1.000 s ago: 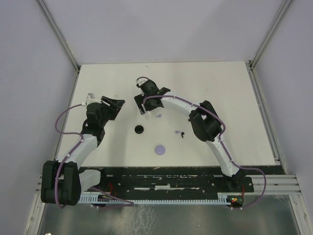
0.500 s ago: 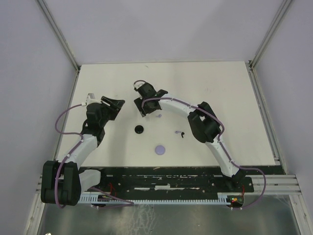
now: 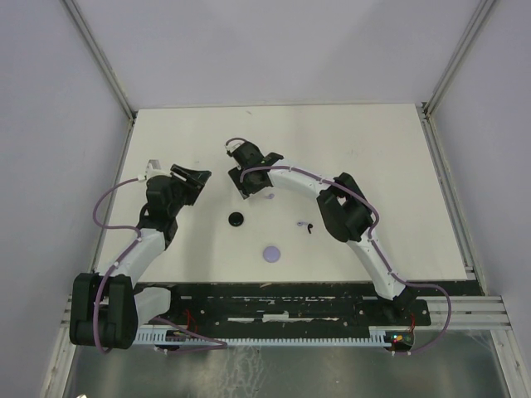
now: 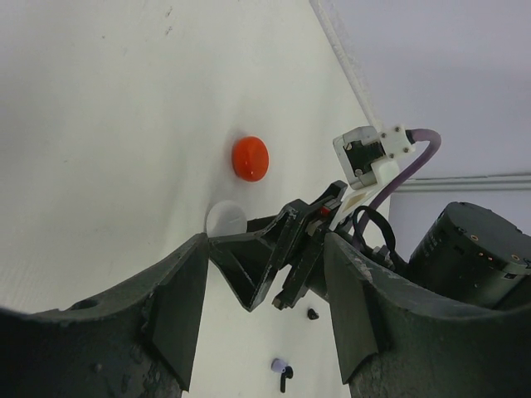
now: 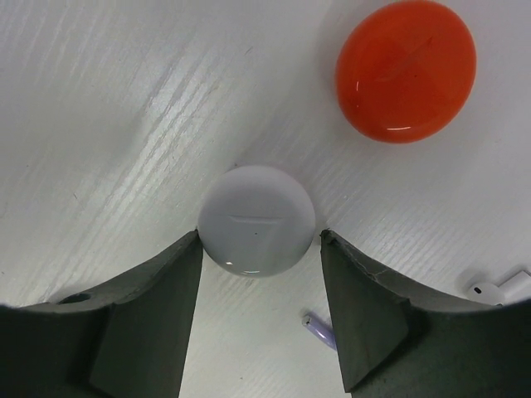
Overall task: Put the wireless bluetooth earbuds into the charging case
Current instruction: Pick up the charging case at the center of the board.
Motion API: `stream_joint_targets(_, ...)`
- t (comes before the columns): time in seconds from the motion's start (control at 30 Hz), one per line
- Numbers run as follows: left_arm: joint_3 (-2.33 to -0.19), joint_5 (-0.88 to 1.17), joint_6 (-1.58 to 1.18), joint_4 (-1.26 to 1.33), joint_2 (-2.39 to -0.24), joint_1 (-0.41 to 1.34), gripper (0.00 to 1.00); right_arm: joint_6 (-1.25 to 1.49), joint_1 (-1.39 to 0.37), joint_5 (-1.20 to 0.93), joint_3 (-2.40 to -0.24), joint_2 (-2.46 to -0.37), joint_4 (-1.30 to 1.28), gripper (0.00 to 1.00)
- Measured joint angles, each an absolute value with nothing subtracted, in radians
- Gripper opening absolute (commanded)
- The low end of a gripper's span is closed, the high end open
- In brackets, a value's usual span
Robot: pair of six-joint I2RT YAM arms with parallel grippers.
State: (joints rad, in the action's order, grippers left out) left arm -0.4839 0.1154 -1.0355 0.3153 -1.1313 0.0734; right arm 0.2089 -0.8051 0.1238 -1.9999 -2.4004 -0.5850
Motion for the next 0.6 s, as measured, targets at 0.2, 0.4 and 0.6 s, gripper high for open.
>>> stream_joint_targets(0.2,-0.484,0.115,-1.036,0.316,-1.13,0.073,0.64,0.194,-0.805,0.124,-2.014,-2.408,-0.585,0.67)
stream_joint_targets(0.4,-0.484,0.116,-1.036,0.316,-1.129,0.073,0.64,0.183,-0.805,0.124,-2.033,-2.42,-0.585,0.6)
stream_joint_targets(0.6,-0.484,0.116,-1.036,0.316,-1.129,0.068,0.63,0.174,-0.805,0.13,-2.035,-2.421,-0.584,0.39)
